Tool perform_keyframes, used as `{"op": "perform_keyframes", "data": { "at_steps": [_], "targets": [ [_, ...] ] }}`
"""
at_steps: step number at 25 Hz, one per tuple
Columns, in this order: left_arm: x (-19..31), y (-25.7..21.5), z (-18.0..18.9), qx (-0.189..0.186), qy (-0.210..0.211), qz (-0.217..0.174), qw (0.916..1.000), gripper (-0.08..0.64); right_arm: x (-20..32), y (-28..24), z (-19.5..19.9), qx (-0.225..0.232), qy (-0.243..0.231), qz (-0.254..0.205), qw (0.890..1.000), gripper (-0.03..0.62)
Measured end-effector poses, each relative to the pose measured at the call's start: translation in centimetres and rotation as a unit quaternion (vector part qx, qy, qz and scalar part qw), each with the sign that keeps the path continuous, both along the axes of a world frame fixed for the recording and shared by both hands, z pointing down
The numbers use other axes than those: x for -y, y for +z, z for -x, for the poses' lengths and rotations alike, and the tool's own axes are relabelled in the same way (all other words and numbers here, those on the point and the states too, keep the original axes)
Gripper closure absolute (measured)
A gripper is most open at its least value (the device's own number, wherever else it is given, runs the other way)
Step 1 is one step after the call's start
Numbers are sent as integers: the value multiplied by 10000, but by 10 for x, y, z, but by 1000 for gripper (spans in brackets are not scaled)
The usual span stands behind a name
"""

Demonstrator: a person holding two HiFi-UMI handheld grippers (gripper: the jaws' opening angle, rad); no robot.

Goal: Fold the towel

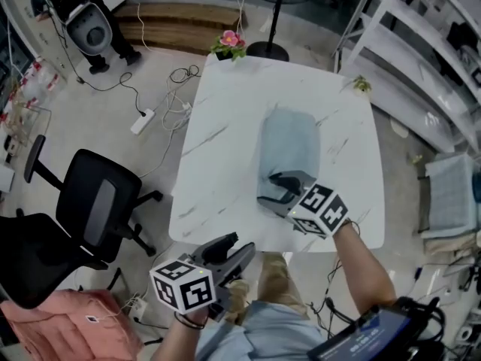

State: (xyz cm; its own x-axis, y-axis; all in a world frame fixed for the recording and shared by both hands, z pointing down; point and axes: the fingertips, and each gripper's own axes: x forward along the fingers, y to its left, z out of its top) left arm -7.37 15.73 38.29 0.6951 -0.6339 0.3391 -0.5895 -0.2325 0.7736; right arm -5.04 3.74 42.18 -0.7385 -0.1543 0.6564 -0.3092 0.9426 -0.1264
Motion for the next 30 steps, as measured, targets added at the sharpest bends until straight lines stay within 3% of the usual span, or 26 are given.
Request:
{"op": "perform_keyframes", "data": {
  "at_steps": [2,3,4,7,10,14,17,20,25,30],
  "targets": [
    [4,1,3,-12,-23,-3,10000,341,21,-26,-17,354,375,-171,9985,448],
    [6,1,5,-5,-30,-5,10000,341,33,-28,-27,309,569,-366,9972,519],
    [8,1,7,17,-36,2,10000,341,44,-24,-36,146,713,-542,9959,545],
    [14,-1,9,87,-36,29,10000,344,56,7,-55,-432,788,-636,9939,543],
    [18,-1,6,101,5,27,9999,345,42,33,-57,-661,509,-192,9963,537],
    [20,7,3,105,32,100,9999,348,-13,40,-33,-465,-120,558,9973,535],
    [28,22,-3,298,51,132,9995,348,-40,31,-25,-246,-481,527,9971,529],
    [44,45,-15,756,122,77,9970,333,-22,13,-49,29,59,252,9997,534],
    [65,77,-42,1429,322,185,9890,302,14,-4,-105,-82,812,-369,9960,541],
    [87,103,-54,1784,137,519,9825,299,23,-8,-131,39,1062,-449,9933,548]
  ]
}}
